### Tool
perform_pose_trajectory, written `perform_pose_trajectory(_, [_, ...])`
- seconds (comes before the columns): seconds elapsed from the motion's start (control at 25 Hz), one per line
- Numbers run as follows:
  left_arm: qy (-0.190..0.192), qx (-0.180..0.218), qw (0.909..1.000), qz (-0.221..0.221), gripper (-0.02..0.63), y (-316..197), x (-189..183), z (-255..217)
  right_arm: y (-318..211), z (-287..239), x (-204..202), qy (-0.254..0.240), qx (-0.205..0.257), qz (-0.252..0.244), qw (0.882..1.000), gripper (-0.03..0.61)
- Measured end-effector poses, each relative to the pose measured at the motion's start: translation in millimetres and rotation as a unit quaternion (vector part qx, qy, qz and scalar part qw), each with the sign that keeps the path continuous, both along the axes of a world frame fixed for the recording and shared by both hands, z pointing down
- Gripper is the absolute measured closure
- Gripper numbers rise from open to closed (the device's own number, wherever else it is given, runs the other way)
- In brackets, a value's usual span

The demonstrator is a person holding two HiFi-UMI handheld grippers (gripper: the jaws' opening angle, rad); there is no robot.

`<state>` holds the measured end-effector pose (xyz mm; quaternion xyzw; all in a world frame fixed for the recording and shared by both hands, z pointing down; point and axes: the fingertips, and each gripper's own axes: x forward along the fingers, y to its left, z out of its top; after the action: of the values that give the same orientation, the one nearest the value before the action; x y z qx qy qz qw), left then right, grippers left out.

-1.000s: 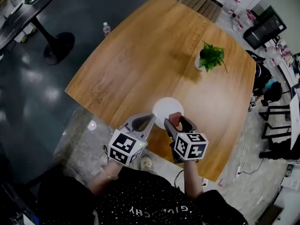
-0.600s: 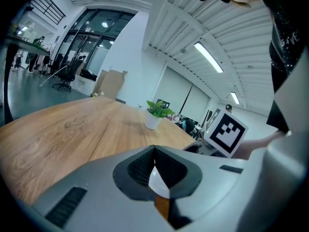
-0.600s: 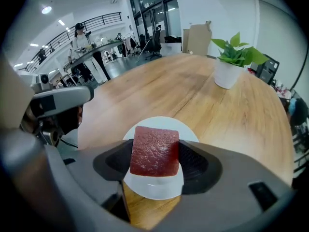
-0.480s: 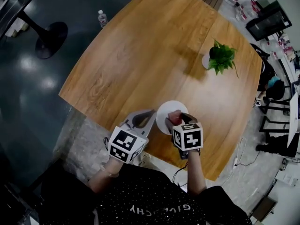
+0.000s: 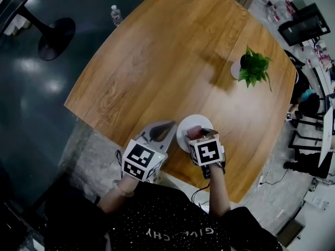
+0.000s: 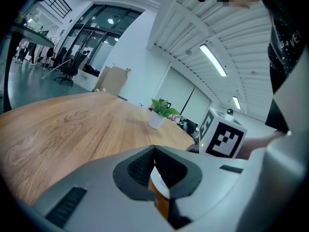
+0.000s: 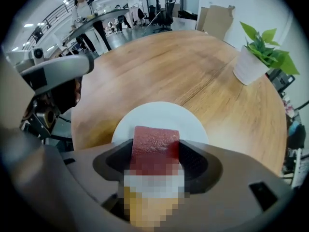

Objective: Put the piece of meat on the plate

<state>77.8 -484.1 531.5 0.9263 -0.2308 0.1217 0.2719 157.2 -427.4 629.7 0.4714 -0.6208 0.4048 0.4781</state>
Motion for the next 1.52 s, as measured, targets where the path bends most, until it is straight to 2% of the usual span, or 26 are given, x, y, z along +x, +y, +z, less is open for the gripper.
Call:
perform_pose_trajectory(0.16, [0.0,-0.005,1.0,-0.005,0.604,-2,1,2,-1,1,-1,0.0,-0.012,-0.004,1.0,0.284])
perform_pose_trajectory(0.32, [0.008,-0.01,0.9999,-0.006,0.604,-1,1,1,0,1,-3,-0.006,-0.002,-0.014,1.0,0.284])
perform_pose_trajectory(0.88, [0.008,0.018,0.9998,0.011,0.604,18,0,-15,3,-4,-2,-0.001,0.03,-0.023,0.999,0.284])
perform_pose_trajectory(1.28, [0.014,0.029,0.9993,0.018,0.604,29,2,-24,1,-19,-5,-0.011,0.066,-0.015,0.998,0.284])
perform_pose_trajectory(1.52, [0.016,0.039,0.9987,0.029,0.604,35,6,-32,-3,-39,-3,0.0,0.12,-0.008,0.993,0.284])
